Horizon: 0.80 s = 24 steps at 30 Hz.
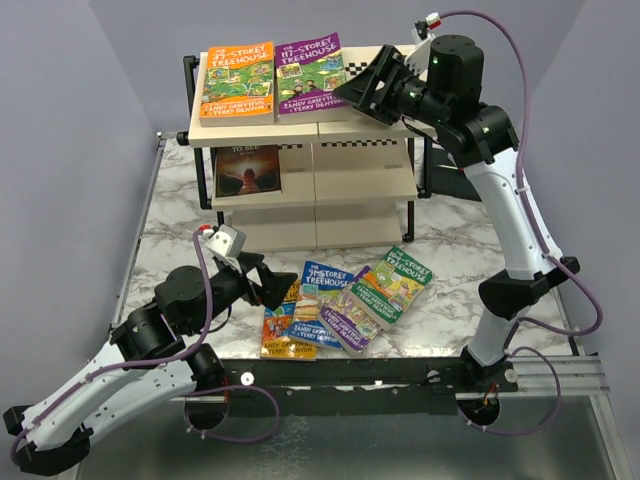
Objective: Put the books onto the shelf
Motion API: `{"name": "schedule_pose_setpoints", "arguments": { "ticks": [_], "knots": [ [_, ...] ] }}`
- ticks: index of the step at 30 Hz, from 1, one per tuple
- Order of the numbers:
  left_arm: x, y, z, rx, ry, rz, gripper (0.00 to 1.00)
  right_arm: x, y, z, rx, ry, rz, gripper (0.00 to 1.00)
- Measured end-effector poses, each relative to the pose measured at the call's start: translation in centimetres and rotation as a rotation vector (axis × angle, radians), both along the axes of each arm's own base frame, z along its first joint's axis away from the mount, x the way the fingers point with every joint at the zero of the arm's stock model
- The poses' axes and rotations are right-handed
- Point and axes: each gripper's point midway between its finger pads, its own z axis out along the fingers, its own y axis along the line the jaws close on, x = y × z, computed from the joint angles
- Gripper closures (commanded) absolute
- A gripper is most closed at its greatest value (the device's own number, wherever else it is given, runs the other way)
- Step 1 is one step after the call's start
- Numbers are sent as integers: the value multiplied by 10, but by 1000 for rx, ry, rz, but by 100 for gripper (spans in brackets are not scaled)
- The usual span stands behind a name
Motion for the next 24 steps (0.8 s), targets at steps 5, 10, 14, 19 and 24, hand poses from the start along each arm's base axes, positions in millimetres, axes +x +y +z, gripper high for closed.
{"name": "schedule_pose_setpoints", "arguments": {
  "ticks": [5,10,14,19,24],
  "knots": [
    [0,0,0,0,0,0,1,-4,8,-2,-5,1,19,40],
    [0,0,0,0,0,0,1,-6,11,-2,-4,0,28,41],
    [0,0,0,0,0,0,1,-6,12,0,-2,-4,28,41],
    [0,0,0,0,0,0,1,-5,10,-2,-15,-6,9,40],
    [0,0,0,1,1,0,1,-11,-1,-5,-36,-9,-26,39]
  ]
}}
